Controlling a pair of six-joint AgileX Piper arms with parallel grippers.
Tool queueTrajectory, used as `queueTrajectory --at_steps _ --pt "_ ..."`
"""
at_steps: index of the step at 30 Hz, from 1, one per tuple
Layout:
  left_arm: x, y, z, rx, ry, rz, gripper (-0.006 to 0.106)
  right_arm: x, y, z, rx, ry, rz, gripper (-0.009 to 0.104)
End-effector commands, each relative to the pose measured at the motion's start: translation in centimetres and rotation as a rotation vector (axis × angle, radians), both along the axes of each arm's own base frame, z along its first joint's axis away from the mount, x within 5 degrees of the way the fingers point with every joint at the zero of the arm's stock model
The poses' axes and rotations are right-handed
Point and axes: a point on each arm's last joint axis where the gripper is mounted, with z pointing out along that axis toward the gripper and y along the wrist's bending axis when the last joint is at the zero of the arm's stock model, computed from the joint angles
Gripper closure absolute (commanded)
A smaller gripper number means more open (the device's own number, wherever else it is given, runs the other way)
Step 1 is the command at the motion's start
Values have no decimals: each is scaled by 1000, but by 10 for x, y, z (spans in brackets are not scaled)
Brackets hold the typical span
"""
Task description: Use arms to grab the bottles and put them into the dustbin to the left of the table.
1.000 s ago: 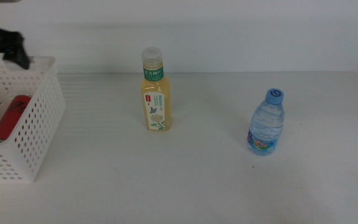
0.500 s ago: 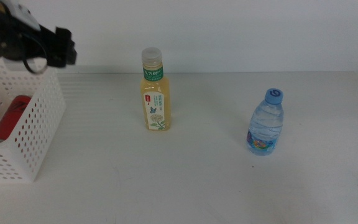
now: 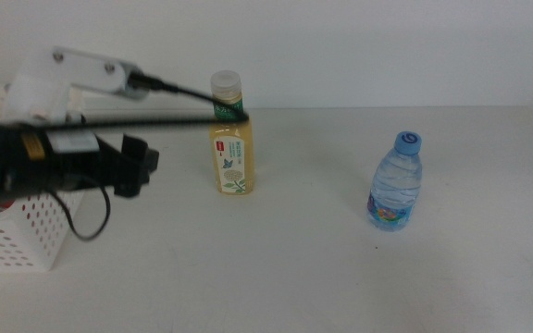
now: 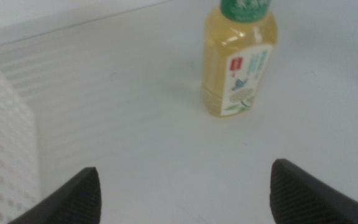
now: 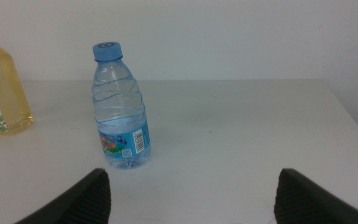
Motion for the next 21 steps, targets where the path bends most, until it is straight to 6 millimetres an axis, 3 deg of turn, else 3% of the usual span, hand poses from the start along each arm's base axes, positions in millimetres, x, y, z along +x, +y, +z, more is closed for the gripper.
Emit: queueTrajectory --at_steps 1,7,15,21 --pt "-6 -4 10 -71 -143 -16 13 -2 -1 11 -7 -113 -6 23" --pt "-18 -10 -26 -115 -203 -58 13 -2 -1 11 -7 -113 -6 23" --pt "-40 -18 -54 -230 -421 -137 13 -2 -1 11 -7 -113 -6 23" --pt "-49 -15 -77 -260 -474 -139 13 -2 -1 11 -7 -113 -6 23"
